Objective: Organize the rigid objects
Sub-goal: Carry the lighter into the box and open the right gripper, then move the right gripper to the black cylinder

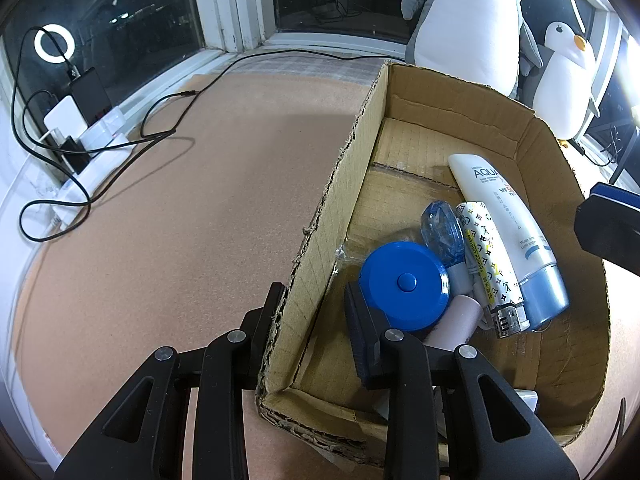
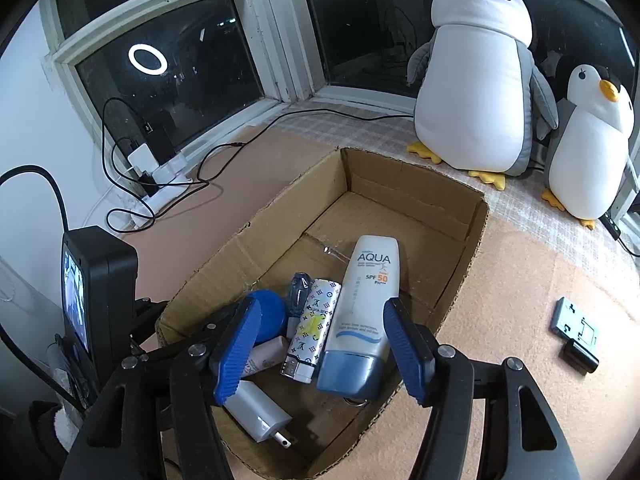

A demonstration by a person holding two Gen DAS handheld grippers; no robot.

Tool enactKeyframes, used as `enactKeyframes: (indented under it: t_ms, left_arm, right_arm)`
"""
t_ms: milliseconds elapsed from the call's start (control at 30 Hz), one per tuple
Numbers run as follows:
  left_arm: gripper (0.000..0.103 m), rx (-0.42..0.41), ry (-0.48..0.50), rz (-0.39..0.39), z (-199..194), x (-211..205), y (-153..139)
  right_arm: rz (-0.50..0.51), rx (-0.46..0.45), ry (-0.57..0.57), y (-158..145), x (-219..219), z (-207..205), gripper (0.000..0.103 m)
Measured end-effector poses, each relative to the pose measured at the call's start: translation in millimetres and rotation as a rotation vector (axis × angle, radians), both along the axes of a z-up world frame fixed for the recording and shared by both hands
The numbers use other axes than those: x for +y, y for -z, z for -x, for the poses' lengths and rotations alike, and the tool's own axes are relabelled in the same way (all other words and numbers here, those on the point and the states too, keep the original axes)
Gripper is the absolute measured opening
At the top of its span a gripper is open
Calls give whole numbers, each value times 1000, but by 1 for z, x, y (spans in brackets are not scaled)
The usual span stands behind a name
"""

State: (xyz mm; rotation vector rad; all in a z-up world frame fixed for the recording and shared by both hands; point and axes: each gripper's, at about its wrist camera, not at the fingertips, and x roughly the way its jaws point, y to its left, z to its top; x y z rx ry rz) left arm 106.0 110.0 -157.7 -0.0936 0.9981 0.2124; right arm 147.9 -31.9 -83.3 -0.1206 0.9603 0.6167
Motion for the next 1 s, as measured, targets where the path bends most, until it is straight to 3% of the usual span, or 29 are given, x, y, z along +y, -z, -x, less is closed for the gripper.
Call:
enactKeyframes:
  t_ms: [667,1000]
  left_arm:
    - [29,1,1,-1,0,0,0]
    - [29,0,0,-1,0,0,0]
  right_arm:
    - [-42,5,83,-5,-41,-2,63]
    - [-72,-13,138,-10,-88,-6,63]
